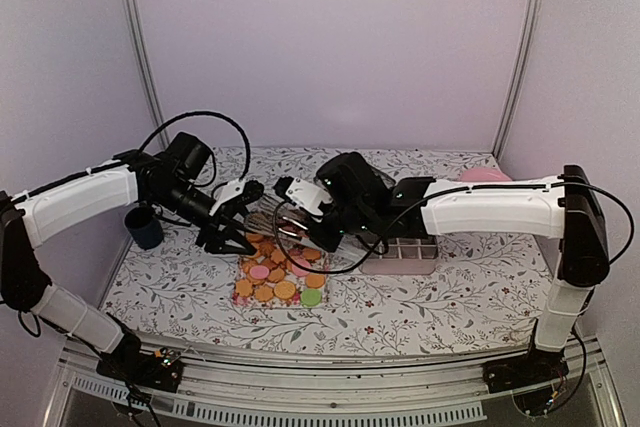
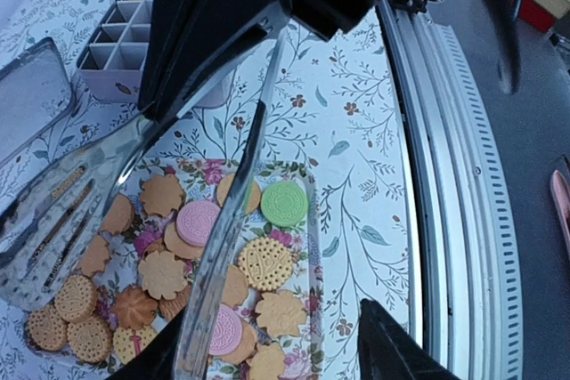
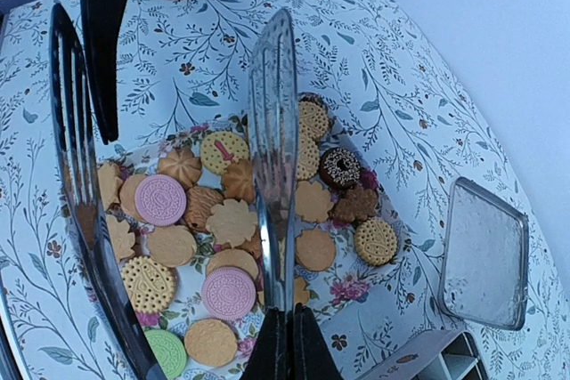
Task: Pack the cookies
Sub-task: Pass from the right arm to the left
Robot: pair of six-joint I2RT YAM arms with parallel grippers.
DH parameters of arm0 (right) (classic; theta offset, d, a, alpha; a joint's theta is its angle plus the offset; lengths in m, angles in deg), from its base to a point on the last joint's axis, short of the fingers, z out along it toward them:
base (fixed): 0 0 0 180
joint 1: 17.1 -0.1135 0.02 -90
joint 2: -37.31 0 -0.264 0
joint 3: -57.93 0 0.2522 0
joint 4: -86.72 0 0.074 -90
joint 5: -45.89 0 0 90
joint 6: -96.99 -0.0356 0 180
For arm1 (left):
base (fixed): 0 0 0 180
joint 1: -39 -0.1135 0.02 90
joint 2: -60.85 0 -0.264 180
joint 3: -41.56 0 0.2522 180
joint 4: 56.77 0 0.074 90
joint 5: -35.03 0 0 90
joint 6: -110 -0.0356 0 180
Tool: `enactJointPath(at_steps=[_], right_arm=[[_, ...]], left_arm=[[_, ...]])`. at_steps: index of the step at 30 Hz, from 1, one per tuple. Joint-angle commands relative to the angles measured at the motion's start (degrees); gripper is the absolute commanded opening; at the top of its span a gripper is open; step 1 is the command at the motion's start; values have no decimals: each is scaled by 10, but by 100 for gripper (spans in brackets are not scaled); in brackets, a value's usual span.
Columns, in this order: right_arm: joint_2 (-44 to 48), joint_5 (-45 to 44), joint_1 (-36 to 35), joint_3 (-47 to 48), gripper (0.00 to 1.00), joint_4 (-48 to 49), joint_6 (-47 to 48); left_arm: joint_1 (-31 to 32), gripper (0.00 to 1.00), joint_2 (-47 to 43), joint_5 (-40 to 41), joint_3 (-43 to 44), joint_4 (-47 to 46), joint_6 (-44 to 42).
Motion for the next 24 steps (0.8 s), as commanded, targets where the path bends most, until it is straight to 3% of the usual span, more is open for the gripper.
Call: enactJointPath(at_steps=[1,7,13,18,23,24], right_arm=[[-26,-26,-17,31,0,0,20],[-39,-31,-32,41,0,-1,24],[-43,-30,-37,57,0,-1,21],[-43,-18,-37,64,0,0,19],[-38,-10,-36,65,0,5,17],[-34,-13,-37,63,8,11,12]], left_arm=[[6,55,-13,-3,-11,11,-26],[6,40,-20,-7,-12,11,-34],[10,7,-17,-5,-24,12,-47],[18,0,-9,31,-27,1,-36],[18,0,-13,21,-18,-3,-26],[18,0,-14,17,-18,-8,-21]])
